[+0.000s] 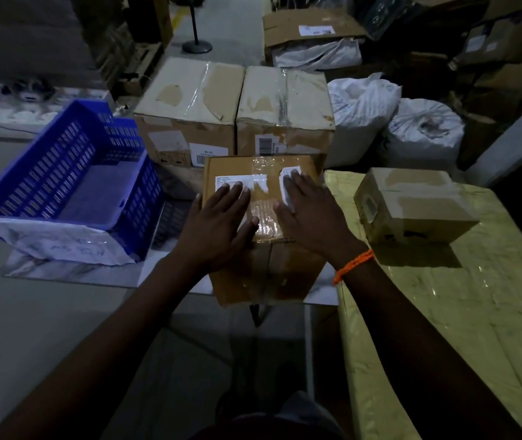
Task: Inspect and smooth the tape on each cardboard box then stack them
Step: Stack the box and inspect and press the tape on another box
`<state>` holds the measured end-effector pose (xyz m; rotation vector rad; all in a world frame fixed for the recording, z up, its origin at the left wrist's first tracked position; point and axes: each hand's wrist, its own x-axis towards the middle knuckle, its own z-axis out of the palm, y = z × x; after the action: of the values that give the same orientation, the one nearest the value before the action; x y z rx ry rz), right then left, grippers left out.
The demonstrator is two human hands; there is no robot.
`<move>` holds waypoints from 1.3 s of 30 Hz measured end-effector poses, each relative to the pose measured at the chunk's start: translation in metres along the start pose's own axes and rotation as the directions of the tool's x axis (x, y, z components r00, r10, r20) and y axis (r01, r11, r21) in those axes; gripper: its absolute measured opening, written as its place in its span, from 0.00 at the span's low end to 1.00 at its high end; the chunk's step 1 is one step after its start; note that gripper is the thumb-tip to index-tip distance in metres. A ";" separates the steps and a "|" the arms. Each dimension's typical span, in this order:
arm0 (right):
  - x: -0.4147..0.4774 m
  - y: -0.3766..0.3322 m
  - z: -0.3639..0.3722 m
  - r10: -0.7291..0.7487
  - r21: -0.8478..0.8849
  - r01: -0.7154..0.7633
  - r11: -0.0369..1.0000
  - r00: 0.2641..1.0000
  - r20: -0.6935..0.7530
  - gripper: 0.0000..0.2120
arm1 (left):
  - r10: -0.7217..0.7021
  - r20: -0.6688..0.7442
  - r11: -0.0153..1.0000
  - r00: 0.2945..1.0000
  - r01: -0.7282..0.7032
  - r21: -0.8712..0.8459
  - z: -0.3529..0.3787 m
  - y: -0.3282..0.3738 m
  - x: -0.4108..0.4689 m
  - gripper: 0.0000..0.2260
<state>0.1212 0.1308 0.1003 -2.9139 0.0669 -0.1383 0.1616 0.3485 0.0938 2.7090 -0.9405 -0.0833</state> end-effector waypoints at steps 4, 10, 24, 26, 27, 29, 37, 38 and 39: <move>-0.007 -0.001 0.003 0.002 -0.016 -0.002 1.000 1.000 0.005 0.36 | 0.004 -0.017 0.999 1.000 -0.003 0.035 0.007 0.003 -0.006 0.40; -0.024 -0.003 0.001 -0.089 0.099 0.106 0.989 0.983 -0.164 0.32 | 0.127 -0.077 0.991 0.989 -0.123 0.061 0.009 -0.002 -0.016 0.42; -0.077 0.016 0.029 -0.364 -0.059 0.361 0.931 0.902 -0.233 0.29 | 0.336 -0.230 0.941 0.913 -0.335 0.046 0.031 -0.020 -0.047 0.27; -0.075 0.022 0.025 -0.370 -0.083 0.361 0.929 0.908 -0.194 0.31 | 0.315 -0.288 0.944 0.904 -0.330 -0.004 0.032 -0.019 -0.048 0.28; -0.074 0.025 0.025 -0.369 -0.083 0.360 0.929 0.912 -0.181 0.31 | 0.265 -0.336 0.948 0.904 -0.307 -0.077 0.036 -0.017 -0.050 0.29; -0.072 0.031 0.026 -0.360 -0.020 0.363 0.931 0.911 -0.203 0.32 | 0.058 -0.403 0.915 0.913 -0.210 -0.344 0.045 -0.013 -0.058 0.37; -0.092 0.041 0.036 0.017 0.385 0.152 0.910 0.916 -0.401 0.35 | -0.237 -0.413 0.759 0.880 -0.098 -0.644 0.047 0.022 -0.055 0.42; -0.094 0.042 0.034 0.069 0.423 0.121 0.898 0.912 -0.405 0.35 | -0.209 -0.439 0.776 0.874 -0.125 -0.618 0.040 0.027 -0.049 0.42; -0.096 0.044 0.033 0.111 0.453 0.091 0.887 0.910 -0.399 0.36 | -0.171 -0.460 0.789 0.871 -0.159 -0.594 0.032 0.030 -0.041 0.41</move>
<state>0.0277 0.1007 0.0502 -2.3559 0.1018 -0.6771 0.1065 0.3434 0.0696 1.9661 -0.5995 0.2527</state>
